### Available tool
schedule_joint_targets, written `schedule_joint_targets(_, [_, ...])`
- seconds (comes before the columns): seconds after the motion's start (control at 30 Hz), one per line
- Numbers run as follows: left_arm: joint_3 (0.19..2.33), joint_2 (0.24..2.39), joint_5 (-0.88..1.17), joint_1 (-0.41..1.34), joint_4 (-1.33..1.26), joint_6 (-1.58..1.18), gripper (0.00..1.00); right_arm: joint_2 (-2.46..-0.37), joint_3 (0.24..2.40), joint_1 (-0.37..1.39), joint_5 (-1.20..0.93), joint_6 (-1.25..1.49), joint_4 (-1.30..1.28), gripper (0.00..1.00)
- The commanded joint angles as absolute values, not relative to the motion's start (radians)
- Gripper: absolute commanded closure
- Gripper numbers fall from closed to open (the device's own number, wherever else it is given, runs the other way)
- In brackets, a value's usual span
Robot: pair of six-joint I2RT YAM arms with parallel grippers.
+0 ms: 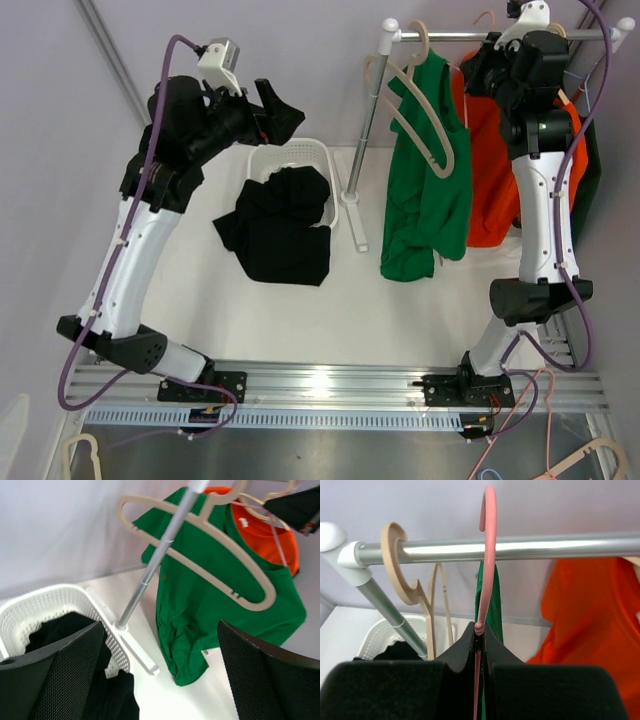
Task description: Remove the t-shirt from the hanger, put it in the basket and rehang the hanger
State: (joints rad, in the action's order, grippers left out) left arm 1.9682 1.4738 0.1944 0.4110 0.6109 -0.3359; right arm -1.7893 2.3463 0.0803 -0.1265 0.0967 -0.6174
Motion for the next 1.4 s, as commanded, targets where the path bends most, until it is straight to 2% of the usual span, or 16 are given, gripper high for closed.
schedule_joint_targets(0.0, [1.959,1.402,0.247,0.455,0.536,-0.261,0.00,-1.723,2.388,0.098,0.113,0.089,-0.673,1.00])
schedule_joint_targets(0.1, [1.798,1.278,0.253,0.550,0.377,-0.161,0.00,-1.674,2.352,0.121,0.266,0.156,-0.742,1.00])
schedule_joint_targets(0.27, [1.592,1.137,0.244,0.708,0.249,-0.037,0.00,-1.479,2.105,0.153,0.481,0.227,-0.782,1.00])
schedule_joint_targets(0.37, [1.415,1.037,0.275,0.828,0.122,0.060,0.01,-1.354,1.967,0.158,0.485,0.274,-0.808,1.00])
schedule_joint_targets(0.47, [1.130,0.962,0.272,0.969,-0.094,0.161,0.00,-1.293,1.915,0.172,0.465,0.330,-0.872,1.00])
schedule_joint_targets(0.63, [0.882,1.000,0.255,1.129,-0.363,0.210,0.00,-1.236,1.933,0.184,0.362,0.428,-0.988,1.00])
schedule_joint_targets(0.83, [0.841,1.187,0.241,1.244,-0.596,0.239,0.01,-1.192,1.869,0.219,0.304,0.434,-0.989,1.00])
schedule_joint_targets(1.1, [0.988,1.344,0.288,1.269,-0.621,0.207,0.01,-1.184,1.829,0.232,0.288,0.425,-0.959,1.00])
schedule_joint_targets(1.17, [1.029,1.393,0.284,1.269,-0.592,0.199,0.06,-1.187,1.825,0.233,0.284,0.425,-0.948,1.00])
schedule_joint_targets(1.27, [1.098,1.455,0.177,1.284,-0.565,0.195,0.25,-1.200,1.830,0.238,0.268,0.434,-0.939,1.00])
schedule_joint_targets(1.3, [1.115,1.466,0.135,1.301,-0.555,0.193,0.38,-1.200,1.832,0.239,0.273,0.436,-0.934,1.00])
schedule_joint_targets(1.37, [1.152,1.486,0.052,1.330,-0.540,0.193,0.45,-1.206,1.845,0.241,0.278,0.433,-0.937,1.00])
